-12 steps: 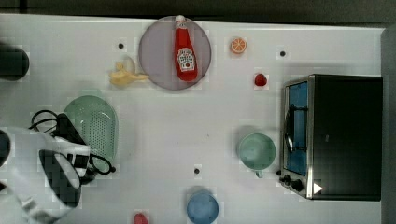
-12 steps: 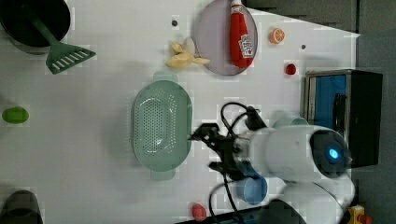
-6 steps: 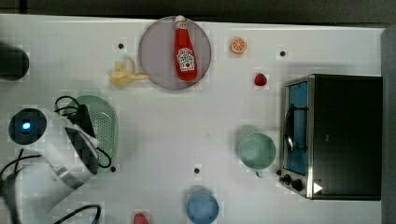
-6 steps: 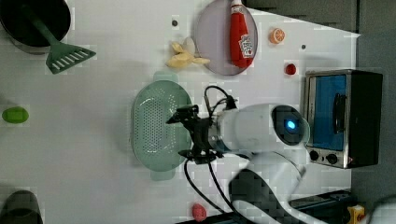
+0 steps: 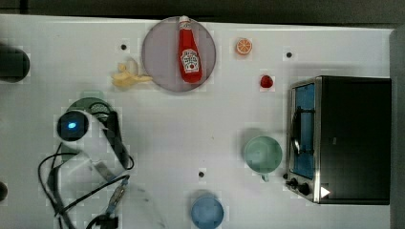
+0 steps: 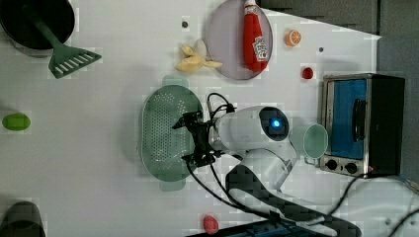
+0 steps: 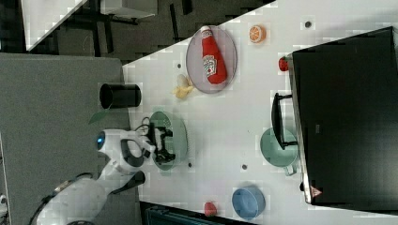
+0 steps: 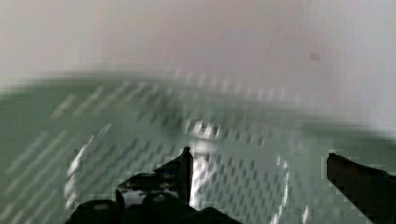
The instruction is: Drag strainer left to right.
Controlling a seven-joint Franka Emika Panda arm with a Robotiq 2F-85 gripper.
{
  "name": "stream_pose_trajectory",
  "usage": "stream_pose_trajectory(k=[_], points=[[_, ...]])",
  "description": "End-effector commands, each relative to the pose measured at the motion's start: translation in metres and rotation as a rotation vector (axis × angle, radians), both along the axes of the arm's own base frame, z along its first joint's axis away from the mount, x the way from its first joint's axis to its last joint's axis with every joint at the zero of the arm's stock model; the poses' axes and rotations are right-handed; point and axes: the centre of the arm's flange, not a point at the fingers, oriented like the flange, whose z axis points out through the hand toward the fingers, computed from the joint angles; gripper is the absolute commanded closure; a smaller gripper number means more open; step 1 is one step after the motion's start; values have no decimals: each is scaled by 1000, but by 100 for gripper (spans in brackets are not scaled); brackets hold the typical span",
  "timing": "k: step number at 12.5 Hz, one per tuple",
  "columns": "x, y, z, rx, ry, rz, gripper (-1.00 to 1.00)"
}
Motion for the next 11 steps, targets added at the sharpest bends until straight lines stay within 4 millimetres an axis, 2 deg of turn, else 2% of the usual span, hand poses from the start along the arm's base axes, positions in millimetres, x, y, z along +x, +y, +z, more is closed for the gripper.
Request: stream_pose_trajectory(k=[1, 5, 11], points=[[22, -8, 12, -6, -51, -95, -100], [25, -30, 9, -32, -49, -123, -100], [21, -84, 8, -86, -40, -181, -100]])
